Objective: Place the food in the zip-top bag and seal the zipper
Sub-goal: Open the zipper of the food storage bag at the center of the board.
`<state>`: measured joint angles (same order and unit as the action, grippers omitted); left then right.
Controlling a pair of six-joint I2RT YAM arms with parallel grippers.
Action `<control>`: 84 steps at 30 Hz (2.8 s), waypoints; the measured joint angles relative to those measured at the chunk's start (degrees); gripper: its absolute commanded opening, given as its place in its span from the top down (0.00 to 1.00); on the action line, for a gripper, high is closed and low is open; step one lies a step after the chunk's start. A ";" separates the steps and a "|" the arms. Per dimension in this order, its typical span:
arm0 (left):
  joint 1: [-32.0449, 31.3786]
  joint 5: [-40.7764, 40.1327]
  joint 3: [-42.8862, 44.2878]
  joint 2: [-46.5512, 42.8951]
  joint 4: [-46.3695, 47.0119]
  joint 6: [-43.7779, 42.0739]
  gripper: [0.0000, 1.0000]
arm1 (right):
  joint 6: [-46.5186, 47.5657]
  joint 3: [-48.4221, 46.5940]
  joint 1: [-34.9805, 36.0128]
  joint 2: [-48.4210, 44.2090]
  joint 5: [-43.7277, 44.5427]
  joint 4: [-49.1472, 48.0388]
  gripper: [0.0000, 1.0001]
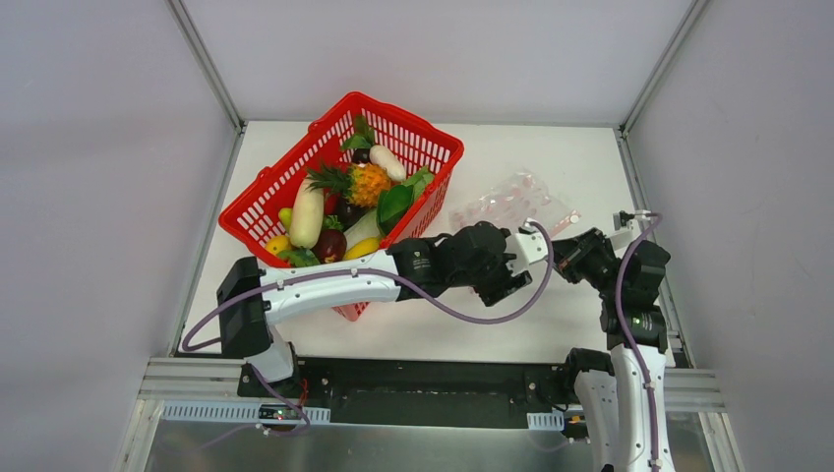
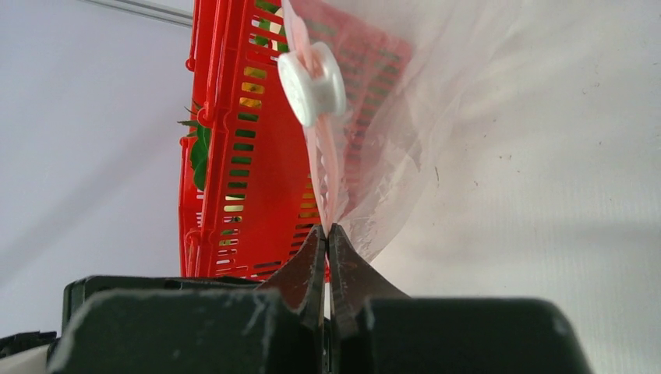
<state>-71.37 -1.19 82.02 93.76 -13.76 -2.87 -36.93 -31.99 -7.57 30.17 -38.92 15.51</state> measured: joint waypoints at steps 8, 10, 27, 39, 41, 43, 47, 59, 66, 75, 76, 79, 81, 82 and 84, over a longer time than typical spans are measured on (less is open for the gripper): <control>-1.77 -6.69 4.70 4.46 -0.52 -3.82 0.59 | -2.29 0.00 0.00 0.00 0.61 -0.44 1.00; -1.75 -8.44 4.96 5.62 -0.55 -4.37 0.69 | -2.49 0.00 0.00 0.00 0.59 -0.50 1.00; -1.70 -13.27 4.96 7.63 -1.11 -5.90 1.00 | -0.31 -0.04 0.00 0.33 0.13 0.00 1.00; -1.70 -15.80 3.08 6.43 0.59 -6.01 0.95 | -0.24 -0.15 0.00 0.15 -0.39 0.57 1.00; -1.70 -15.87 3.08 6.43 0.63 -5.95 0.91 | -0.28 -0.15 0.00 0.09 -0.46 0.59 1.00; -1.70 -15.98 3.06 6.43 0.79 -5.88 0.88 | -0.52 -0.15 0.00 -0.13 -0.42 0.57 1.00; -1.75 -17.33 2.82 6.43 1.66 -5.53 0.80 | -1.99 -0.15 0.00 -1.16 -0.42 0.44 1.00; -1.81 -24.94 0.98 6.43 4.59 -5.11 0.75 | -4.42 -0.15 0.00 -1.66 -0.48 -0.31 1.00; -1.25 -23.12 1.01 6.43 4.39 -2.67 1.00 | -3.61 -0.15 0.00 -0.92 -0.96 -0.33 0.89; 4.17 -17.22 1.01 4.94 4.00 4.59 1.00 | -1.51 -0.15 0.00 -0.96 -2.73 -0.83 0.41; 4.46 -16.96 1.01 4.52 4.00 5.44 1.00 | -1.09 -0.15 0.00 -1.01 -2.99 -0.85 0.40; 4.61 -15.39 1.18 3.45 3.74 7.61 1.00 | -0.39 -0.37 0.00 -1.05 -3.43 -0.81 0.40; 4.61 -14.56 1.86 3.17 3.04 8.79 1.00 | -0.15 -1.07 0.00 -0.79 -3.21 -0.61 0.40; 4.61 -13.99 2.40 3.13 2.58 9.44 1.00 | -0.02 -1.64 0.00 -0.46 -2.89 -0.44 0.40; 4.61 -13.20 3.80 3.10 1.40 10.47 1.00 | 0.15 -3.13 0.00 0.52 -1.86 -0.09 0.40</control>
<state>-66.76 -14.39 85.82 96.86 -12.36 7.60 -36.77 -35.11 -7.57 30.70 -40.77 15.42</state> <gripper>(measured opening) 0.011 0.597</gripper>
